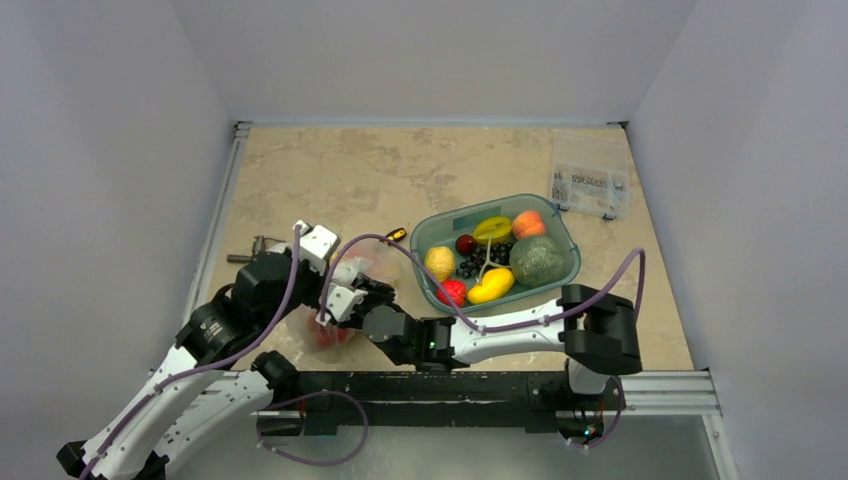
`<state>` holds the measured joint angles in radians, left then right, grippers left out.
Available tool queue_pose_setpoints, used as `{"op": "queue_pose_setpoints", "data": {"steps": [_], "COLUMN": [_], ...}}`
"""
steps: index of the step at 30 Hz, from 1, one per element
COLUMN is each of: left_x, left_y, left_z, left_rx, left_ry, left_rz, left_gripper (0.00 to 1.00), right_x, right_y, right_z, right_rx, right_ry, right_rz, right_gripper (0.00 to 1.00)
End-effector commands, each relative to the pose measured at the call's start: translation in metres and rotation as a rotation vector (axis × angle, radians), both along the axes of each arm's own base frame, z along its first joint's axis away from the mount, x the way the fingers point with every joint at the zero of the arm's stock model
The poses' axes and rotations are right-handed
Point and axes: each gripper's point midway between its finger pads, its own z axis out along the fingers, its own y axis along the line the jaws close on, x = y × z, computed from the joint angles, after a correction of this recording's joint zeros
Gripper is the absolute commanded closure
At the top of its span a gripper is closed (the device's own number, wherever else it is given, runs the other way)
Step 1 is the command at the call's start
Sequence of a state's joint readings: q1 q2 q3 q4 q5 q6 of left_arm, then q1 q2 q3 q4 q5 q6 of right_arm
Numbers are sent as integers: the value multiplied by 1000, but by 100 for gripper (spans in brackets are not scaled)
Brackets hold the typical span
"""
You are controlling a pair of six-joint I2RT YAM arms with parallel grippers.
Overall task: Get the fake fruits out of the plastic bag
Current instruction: Untie the plastic bag at the center of the board.
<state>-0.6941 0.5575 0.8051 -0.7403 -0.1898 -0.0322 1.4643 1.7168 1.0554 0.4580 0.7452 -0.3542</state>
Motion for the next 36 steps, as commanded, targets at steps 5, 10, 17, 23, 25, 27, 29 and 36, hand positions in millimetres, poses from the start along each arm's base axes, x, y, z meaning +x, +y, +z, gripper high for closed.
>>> {"op": "queue_pose_setpoints", "data": {"steps": [5, 10, 17, 23, 25, 27, 29, 36], "left_x": [4, 4, 2, 0, -1, -1, -1, -1], "left_y": [1, 14, 20, 21, 21, 19, 18, 11], "left_z": [18, 29, 34, 37, 39, 38, 37, 34], "left_rx": [-40, -57, -74, -90, -100, -101, -99, -88], "left_ry": [-76, -143, -178, -192, -198, -194, -186, -168], "left_rz": [6, 60, 74, 76, 73, 66, 61, 27], "left_gripper": [100, 100, 100, 100, 100, 100, 100, 100], "right_x": [23, 24, 17, 12, 14, 27, 35, 35], "right_y": [-8, -24, -62, -64, -59, -53, -50, -50], "right_z": [44, 58, 75, 63, 56, 36, 27, 54], "right_rx": [388, 625, 923, 1017, 975, 813, 639, 311], "right_ry": [23, 336, 736, 919, 938, 907, 826, 442], "right_rz": [-122, 41, 286, 370, 377, 283, 189, 50], "right_gripper": [100, 100, 100, 100, 100, 98, 75, 38]}}
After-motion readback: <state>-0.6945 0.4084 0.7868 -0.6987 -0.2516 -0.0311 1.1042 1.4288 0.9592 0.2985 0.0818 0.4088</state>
